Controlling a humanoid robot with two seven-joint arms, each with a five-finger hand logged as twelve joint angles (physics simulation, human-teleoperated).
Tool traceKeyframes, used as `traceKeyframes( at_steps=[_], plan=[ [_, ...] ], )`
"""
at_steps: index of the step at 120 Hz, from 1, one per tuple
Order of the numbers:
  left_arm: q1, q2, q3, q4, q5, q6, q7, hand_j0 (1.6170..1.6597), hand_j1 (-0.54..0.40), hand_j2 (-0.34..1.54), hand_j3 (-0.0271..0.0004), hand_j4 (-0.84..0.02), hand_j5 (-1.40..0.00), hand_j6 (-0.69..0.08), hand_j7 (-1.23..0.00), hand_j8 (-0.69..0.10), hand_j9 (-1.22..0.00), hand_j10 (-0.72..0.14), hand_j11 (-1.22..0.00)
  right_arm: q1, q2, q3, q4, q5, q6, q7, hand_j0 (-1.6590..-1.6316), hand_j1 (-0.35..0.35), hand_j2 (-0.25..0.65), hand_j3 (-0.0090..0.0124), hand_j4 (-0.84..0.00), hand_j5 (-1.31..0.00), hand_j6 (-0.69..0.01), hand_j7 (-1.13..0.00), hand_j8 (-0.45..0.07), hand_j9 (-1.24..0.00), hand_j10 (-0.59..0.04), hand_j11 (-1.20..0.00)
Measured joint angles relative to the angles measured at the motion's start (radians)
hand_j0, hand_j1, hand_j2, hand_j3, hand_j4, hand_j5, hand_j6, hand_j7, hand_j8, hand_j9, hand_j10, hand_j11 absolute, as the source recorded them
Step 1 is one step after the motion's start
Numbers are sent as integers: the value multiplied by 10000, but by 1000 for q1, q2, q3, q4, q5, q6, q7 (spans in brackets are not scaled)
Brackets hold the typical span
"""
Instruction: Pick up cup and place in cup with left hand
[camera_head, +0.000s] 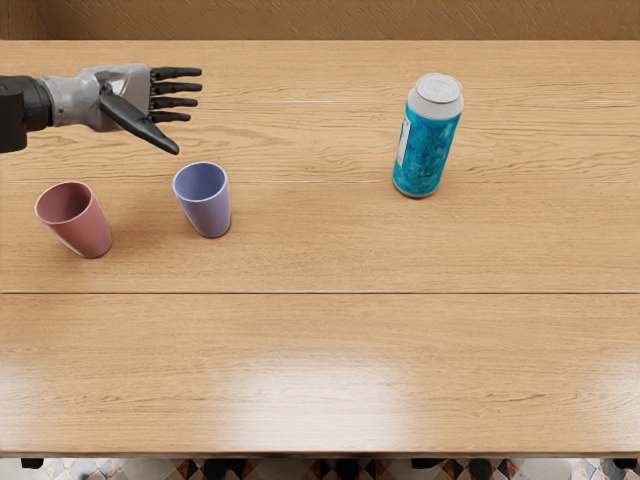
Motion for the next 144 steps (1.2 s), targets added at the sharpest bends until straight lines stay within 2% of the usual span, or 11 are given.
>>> traceKeyframes(
  at_steps=[27, 42, 57, 72, 77, 89, 96, 116, 144],
  plan=[
    [-4, 14, 0, 0, 12, 0, 0, 16581, 3373, 25, 0, -105, -132, -104, -132, -102, -132, -100, -132, -2, 0, -1, 0, -2, 1, 0, -16581, -3478, -13, 0, 2, 9, 76, 0, 59, 6, 42, 4],
    [-31, -8, 0, 0, 85, 0, 5, 16581, 3372, 28, 0, -105, -135, -103, -134, -101, -134, -100, -134, -2, 0, -1, 0, -3, 1, 0, -16581, -3478, -13, 0, 2, 9, 76, 0, 59, 6, 42, 4],
    [-68, -12, 0, 0, 175, 0, 29, 16581, 3369, 25, 0, -114, -138, -114, -137, -111, -137, -108, -137, -3, 0, -1, 0, -3, 1, 0, -16581, -3478, -13, 0, 2, 8, 75, 0, 58, 6, 41, 4],
    [-101, -20, 3, -5, 250, 0, 77, 16581, 3367, 25, 0, -120, -141, -121, -140, -118, -140, -113, -139, -3, 0, -2, 0, -3, 1, 0, -16581, -3478, -13, 0, 2, 8, 75, 0, 58, 6, 41, 4],
    [-132, -19, 19, -8, 264, 0, 92, 16581, 3366, 26, 0, -121, -143, -122, -142, -119, -141, -115, -141, -3, 0, -1, 0, -2, 1, 0, -16581, -3478, -13, 0, 2, 8, 75, 0, 58, 6, 41, 4],
    [-159, -14, 53, -12, 281, 0, 120, 16581, 3363, 24, 0, -126, -145, -129, -144, -125, -144, -120, -143, -3, 0, -2, 0, -3, 2, 0, -16580, -3478, -13, 0, 2, 8, 74, 0, 58, 6, 41, 4],
    [-197, -8, 92, -32, 285, 0, 135, 16581, 3362, 24, 0, -127, -146, -129, -145, -126, -145, -120, -144, -3, 0, -2, 0, -3, 1, 0, -16581, -3478, -13, 0, 2, 8, 74, 0, 58, 6, 41, 4],
    [-212, -20, 186, -110, 290, 0, 161, 16581, 3360, 24, 0, -132, -148, -135, -147, -132, -146, -125, -146, -3, 0, -2, 0, -3, 2, 0, -16581, -3478, -13, 0, 2, 8, 74, 0, 58, 6, 41, 4],
    [-222, -63, 223, -134, 332, 0, 175, 16581, 3359, 23, 0, -135, -150, -140, -148, -136, -147, -128, -147, -3, 0, -2, 0, -3, 1, 0, -16580, -3478, -13, 0, 2, 8, 74, 0, 57, 6, 41, 4]
  ],
)
